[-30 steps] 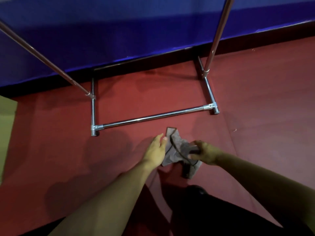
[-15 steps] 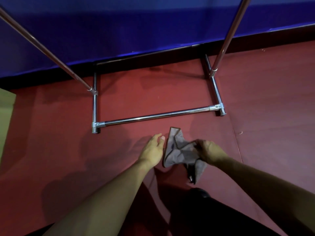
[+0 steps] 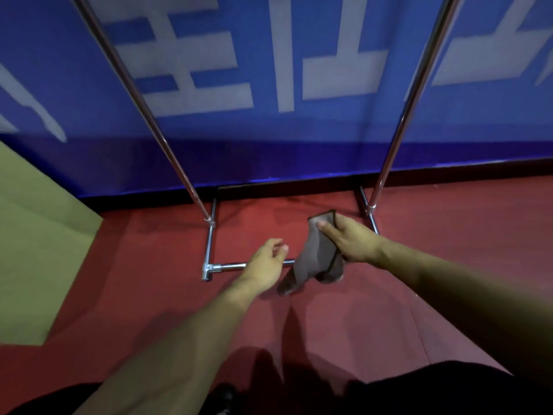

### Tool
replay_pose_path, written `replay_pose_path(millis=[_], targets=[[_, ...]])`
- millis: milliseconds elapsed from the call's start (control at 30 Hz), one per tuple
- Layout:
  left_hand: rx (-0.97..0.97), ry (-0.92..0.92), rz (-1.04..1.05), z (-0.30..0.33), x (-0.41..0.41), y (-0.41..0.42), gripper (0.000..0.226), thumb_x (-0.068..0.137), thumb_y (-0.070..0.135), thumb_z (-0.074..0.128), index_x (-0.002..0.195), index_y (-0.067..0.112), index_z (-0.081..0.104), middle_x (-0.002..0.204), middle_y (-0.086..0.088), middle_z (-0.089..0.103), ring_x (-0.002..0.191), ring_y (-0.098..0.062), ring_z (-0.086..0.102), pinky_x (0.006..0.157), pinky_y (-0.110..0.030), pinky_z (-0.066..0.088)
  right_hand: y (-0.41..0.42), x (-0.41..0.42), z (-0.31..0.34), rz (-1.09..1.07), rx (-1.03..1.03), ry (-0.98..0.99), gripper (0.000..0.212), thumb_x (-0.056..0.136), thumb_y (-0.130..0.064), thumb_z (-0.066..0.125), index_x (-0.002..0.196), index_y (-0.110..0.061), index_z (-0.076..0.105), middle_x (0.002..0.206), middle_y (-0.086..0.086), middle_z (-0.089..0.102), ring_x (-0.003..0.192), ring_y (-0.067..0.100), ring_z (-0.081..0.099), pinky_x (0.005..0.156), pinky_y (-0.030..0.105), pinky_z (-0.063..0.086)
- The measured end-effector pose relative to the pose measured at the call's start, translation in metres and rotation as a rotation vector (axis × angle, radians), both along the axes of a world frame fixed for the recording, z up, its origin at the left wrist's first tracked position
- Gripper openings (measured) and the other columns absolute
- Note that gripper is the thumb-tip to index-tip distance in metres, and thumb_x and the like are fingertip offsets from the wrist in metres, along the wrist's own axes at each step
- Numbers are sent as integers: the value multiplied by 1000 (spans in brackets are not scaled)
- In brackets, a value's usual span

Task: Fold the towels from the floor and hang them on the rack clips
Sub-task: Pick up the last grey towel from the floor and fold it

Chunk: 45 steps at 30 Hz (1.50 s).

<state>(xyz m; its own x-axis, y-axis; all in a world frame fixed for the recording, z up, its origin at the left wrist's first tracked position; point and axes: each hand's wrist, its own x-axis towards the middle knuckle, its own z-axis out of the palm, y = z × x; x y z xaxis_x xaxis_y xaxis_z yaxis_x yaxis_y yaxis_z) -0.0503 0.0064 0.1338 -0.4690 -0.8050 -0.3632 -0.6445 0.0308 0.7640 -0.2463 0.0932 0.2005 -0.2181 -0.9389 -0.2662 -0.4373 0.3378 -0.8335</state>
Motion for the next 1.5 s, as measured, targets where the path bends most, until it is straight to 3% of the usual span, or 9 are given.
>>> replay_pose_path(millis=[100,267,367,500,767,933,1100,1233,1500], targets=[[-56,77,34,43,18,-2,33,102,30,56,131,15,62,126,-5,68,114,-16,62,100,-23,43,-3,17,46,-133,-97,-52,21,107,-31,41,111,-16,55,87,2,65,62,4,62,52,22,53],[-117,237,-14,113,42,6,38,94,1,59,130,13,62,129,-11,66,104,-14,64,87,-18,45,2,68,108,-384,-216,-487,36,108,-35,35,122,-9,55,106,20,68,88,33,69,82,64,57],[-163,230,-164,133,57,14,85,79,-6,65,153,22,35,154,-5,39,140,-15,42,104,-22,41,7,94,132,-486,-290,-705,34,109,-34,36,125,-10,53,118,20,65,103,34,68,83,55,58],[-66,304,-346,152,72,30,122,66,13,89,159,32,13,158,9,35,143,-2,38,119,-28,34,21,117,143,-480,-359,-854,35,107,-38,40,127,-15,56,124,19,66,107,30,68,84,49,59],[-61,424,-98,146,67,35,15,97,10,65,111,14,69,103,3,74,88,8,65,85,-20,51,23,127,136,-298,-319,-998,47,108,-35,36,152,-20,39,149,8,47,133,27,51,100,36,50],[71,511,96,144,60,29,20,102,21,59,103,8,74,102,-6,79,101,-21,73,94,-37,56,20,112,126,-271,-259,-754,42,108,-38,36,140,-15,51,133,5,59,126,24,57,106,38,46],[76,590,134,162,54,28,20,102,23,56,102,10,72,99,-4,79,96,-18,73,84,-26,57,25,76,90,-451,-42,-342,8,90,-17,57,98,-17,59,90,12,57,72,17,47,61,25,36],[179,706,143,181,50,29,30,103,25,54,116,1,67,109,-16,76,107,-29,71,96,-39,55,33,70,71,-428,214,-397,49,80,-2,58,125,-22,49,90,8,58,84,23,51,75,33,40],[512,904,167,220,60,30,45,104,41,48,134,9,60,128,-17,69,118,-32,67,95,-43,58,32,84,71,-317,240,-639,88,72,-41,87,145,-29,38,147,-1,45,133,35,44,106,52,43]])
